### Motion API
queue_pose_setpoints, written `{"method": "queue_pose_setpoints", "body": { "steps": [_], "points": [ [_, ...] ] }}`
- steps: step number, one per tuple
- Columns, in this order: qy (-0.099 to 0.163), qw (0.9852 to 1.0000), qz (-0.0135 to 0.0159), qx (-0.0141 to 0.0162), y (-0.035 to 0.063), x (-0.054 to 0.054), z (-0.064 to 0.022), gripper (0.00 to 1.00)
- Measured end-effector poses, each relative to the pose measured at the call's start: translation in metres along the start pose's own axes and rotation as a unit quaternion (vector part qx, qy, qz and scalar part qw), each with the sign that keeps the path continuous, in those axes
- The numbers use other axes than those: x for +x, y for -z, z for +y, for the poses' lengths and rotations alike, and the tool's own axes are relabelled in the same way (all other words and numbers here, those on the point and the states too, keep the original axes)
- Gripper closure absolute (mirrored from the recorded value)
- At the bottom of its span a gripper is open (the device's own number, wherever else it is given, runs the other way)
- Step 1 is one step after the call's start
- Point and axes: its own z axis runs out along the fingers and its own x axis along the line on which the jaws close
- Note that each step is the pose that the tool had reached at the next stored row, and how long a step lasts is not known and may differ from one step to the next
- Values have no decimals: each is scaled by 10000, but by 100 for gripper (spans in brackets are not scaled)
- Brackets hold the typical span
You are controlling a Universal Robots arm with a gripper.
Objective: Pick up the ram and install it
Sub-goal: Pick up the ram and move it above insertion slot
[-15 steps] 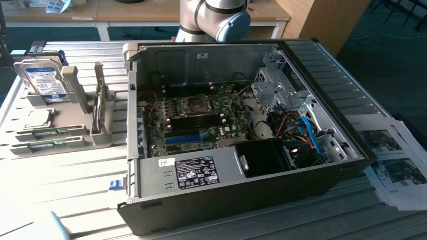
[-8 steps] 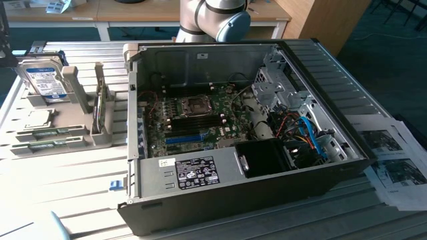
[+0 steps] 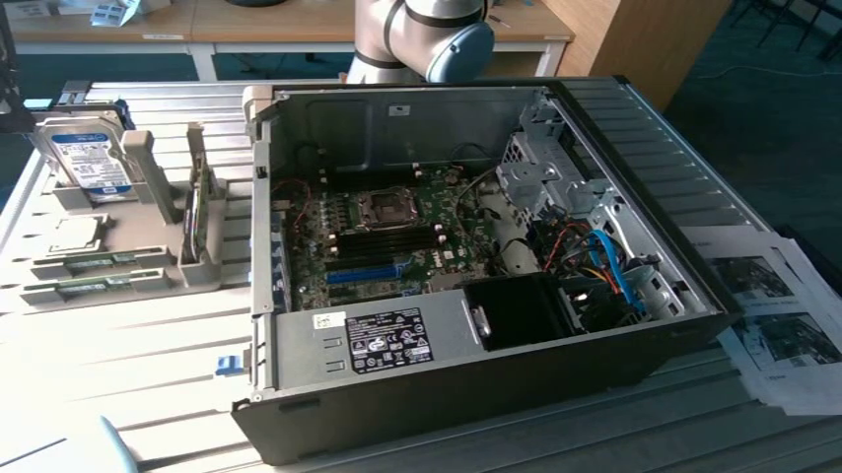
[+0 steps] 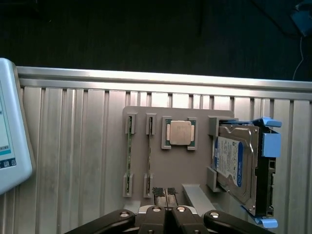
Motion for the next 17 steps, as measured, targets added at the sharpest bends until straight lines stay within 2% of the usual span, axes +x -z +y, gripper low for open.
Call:
{"method": "queue_pose_setpoints", "body": {
  "steps": [17],
  "points": [
    [10, 10000, 0, 0, -62, 2, 0, 90]
  ]
}}
